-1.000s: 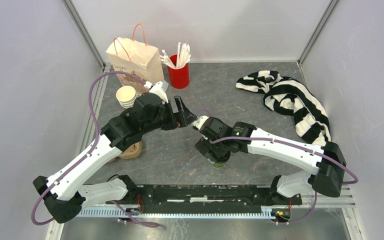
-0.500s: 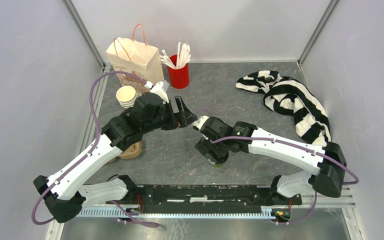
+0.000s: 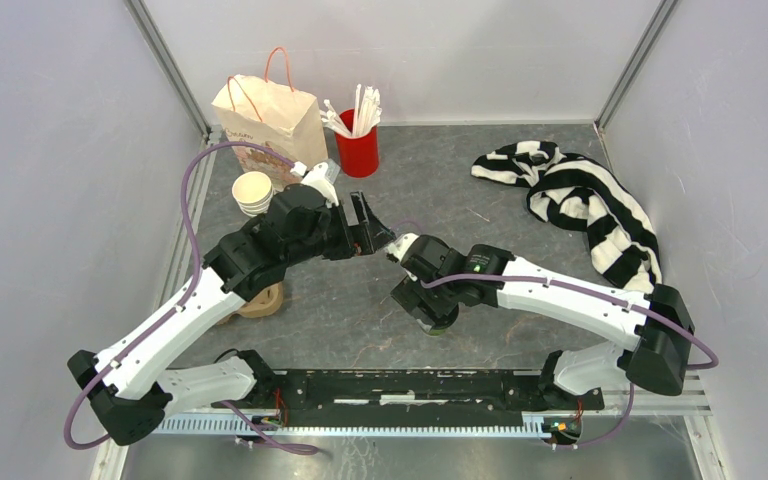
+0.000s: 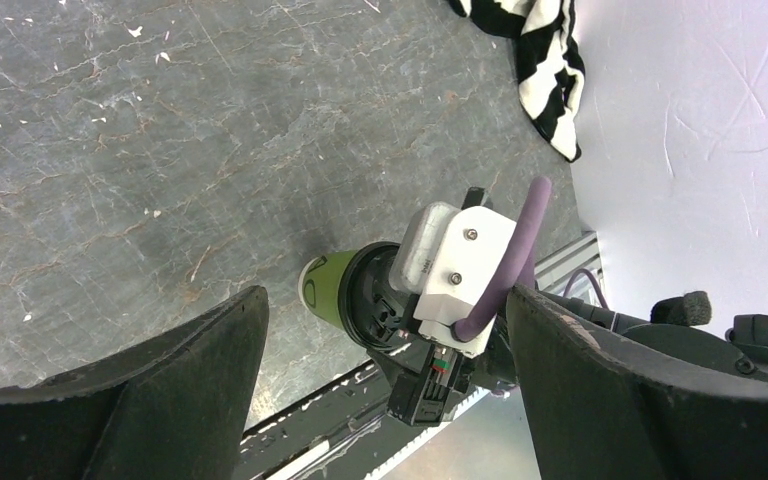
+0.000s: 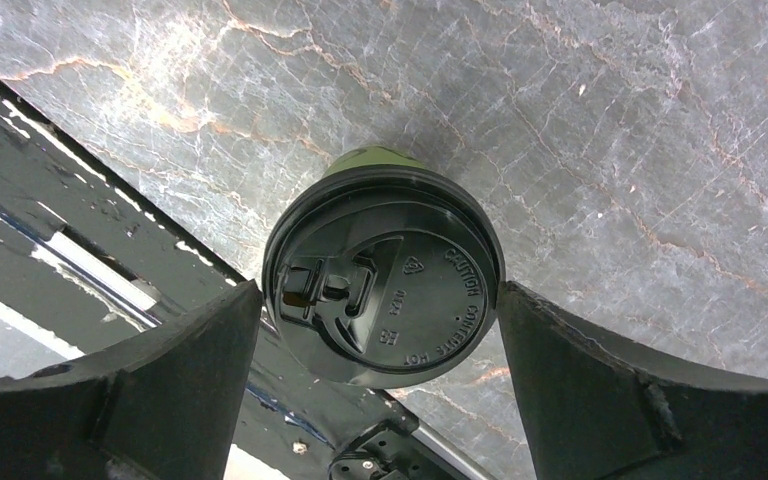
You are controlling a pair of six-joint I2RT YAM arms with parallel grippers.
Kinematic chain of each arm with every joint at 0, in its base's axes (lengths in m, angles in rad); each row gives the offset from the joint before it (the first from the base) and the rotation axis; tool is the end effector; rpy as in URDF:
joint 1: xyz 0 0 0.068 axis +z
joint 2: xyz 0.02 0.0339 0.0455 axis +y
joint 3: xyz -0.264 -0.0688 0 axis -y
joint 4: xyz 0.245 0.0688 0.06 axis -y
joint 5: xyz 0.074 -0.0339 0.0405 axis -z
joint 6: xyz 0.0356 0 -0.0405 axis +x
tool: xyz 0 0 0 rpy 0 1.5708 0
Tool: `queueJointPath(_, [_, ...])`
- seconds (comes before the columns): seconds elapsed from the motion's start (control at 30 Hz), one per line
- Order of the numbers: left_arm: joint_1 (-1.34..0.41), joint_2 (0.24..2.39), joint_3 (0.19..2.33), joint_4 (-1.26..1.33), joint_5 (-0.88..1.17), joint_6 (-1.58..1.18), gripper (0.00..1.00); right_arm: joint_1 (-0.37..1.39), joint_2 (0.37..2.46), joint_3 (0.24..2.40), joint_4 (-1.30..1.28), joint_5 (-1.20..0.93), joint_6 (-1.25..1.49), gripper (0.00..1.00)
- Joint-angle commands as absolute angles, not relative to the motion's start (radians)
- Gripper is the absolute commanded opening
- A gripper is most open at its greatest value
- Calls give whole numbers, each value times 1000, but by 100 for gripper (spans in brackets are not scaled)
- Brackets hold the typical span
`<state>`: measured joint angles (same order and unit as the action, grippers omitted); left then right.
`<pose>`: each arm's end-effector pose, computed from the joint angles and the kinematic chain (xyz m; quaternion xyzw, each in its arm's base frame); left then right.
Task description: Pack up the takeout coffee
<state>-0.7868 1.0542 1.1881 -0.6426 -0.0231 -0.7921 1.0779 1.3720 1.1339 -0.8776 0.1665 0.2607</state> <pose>0.1560 -0.1553 0.3818 -0.0081 0.8622 -0.3525 0.3637 0.1320 0.2334 0.2748 -0.3685 0.8984 0.0759 0.2266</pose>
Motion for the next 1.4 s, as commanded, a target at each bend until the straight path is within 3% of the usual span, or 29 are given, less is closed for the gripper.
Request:
queueJointPath(0.0, [-779,1058,1221,-626,-23,-742,94,1075,1353,1109,-848,170,266,92])
queueJointPath(0.37, [-775,1067,1224,-621,-18,-741,94,1075,1375,1060,-843,187,255,80])
queueJointPath(0.8, [-773,1054,1208,-616,-18,-753,94,1076,1385,842,-814,222,276,79])
queueJointPath(1.37, [-773,1038,1161,-603,25,-801,94,952,1276,860,-772,367,290,82])
